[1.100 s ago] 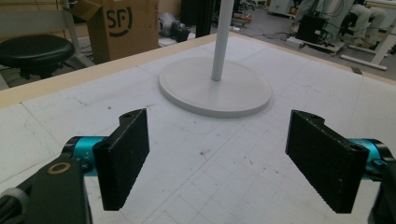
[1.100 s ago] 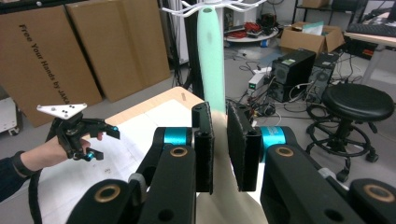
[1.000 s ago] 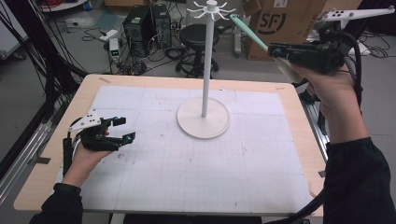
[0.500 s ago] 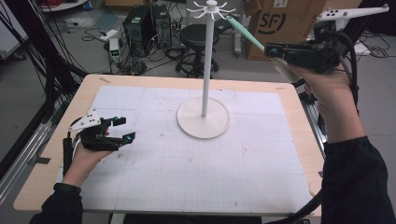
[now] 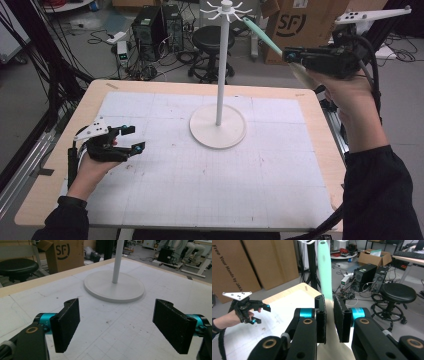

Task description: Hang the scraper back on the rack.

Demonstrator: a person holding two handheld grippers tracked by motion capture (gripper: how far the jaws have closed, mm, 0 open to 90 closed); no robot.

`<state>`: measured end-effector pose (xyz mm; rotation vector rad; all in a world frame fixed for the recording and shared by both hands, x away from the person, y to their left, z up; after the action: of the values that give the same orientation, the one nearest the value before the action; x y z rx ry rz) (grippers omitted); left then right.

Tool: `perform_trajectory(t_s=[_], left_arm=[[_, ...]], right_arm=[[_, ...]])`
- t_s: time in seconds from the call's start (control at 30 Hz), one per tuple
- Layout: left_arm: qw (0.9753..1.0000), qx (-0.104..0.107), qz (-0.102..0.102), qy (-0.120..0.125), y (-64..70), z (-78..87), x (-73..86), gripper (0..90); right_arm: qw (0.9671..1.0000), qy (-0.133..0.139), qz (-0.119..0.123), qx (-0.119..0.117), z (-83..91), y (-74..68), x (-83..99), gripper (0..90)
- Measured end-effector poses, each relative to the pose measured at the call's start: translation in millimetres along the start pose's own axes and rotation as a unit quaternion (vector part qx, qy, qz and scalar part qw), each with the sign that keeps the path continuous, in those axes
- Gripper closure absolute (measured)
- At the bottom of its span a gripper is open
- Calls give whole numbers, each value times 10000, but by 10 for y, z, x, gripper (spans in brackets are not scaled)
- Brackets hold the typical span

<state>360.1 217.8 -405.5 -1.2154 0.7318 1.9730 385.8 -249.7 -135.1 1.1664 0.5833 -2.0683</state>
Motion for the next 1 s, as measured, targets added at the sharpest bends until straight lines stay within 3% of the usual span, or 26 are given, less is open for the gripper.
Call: perform_trajectory(t_s=[0.57,0.83,1.0], left_arm=[[10000,9,-20,-24,3,-12,4,225],[10000,32,-14,-38,10,-14,6,226],[10000,31,-14,-18,5,-3,3,226]], right_arm=[[9997,-214,34,81,-181,16,4,814],[9991,-393,59,143,-347,28,64,804],[9987,-441,164,200,-440,29,132,653]])
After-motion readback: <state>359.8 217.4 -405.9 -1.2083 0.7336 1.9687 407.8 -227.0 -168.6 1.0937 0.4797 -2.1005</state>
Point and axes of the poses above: each handheld gripper's, and its own axes: z roughly backward along the jaws, x roughly out of its underside, y roughly to its right, the point moved 5 cm from there along -z, roughly forward along the jaws, and after that the axes turned 9 degrees about -y, right-handed, at the moved point
